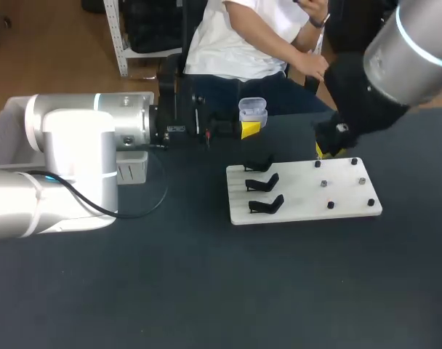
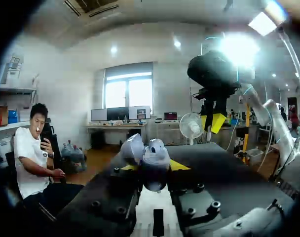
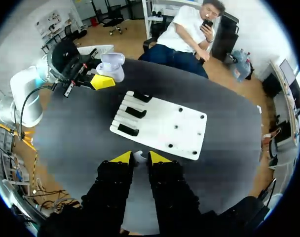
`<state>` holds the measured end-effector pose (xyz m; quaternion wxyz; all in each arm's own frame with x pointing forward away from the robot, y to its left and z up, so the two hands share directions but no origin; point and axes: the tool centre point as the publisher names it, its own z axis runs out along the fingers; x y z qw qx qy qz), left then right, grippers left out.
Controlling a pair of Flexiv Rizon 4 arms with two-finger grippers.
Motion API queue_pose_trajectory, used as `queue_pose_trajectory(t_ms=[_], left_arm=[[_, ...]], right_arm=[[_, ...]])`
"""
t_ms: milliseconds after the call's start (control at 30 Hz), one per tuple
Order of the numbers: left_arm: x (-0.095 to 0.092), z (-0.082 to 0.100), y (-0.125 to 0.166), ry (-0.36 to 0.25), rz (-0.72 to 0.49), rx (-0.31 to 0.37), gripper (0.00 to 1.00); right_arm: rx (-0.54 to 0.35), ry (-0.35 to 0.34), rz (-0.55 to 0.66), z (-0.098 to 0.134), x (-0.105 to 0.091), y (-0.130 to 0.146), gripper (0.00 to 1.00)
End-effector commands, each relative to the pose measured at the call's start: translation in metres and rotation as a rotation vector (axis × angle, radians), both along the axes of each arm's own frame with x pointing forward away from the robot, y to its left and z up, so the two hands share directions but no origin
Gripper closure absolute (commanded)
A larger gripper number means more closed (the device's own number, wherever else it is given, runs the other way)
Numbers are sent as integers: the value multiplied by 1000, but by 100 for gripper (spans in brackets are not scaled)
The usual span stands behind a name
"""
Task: Pick up each earbud case from the left stands, insert the matching earbuds, close the lid, and place the case in the box.
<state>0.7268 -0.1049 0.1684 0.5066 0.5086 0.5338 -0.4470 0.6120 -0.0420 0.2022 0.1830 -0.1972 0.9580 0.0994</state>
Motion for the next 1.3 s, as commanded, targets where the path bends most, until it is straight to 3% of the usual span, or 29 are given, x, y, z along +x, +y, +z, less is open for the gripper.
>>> queue_pose_trajectory(t_ms=[33, 567, 1300], left_arm=[[-2, -1, 0, -6, 8, -6, 100], [-2, -1, 0, -6, 8, -6, 100], [-2, -1, 0, -6, 8, -6, 100]], right_arm=[[-45, 80, 44, 12, 7, 11, 100], [-82, 4, 197, 34, 51, 67, 100], [-64, -103, 251, 36, 92, 101, 100]])
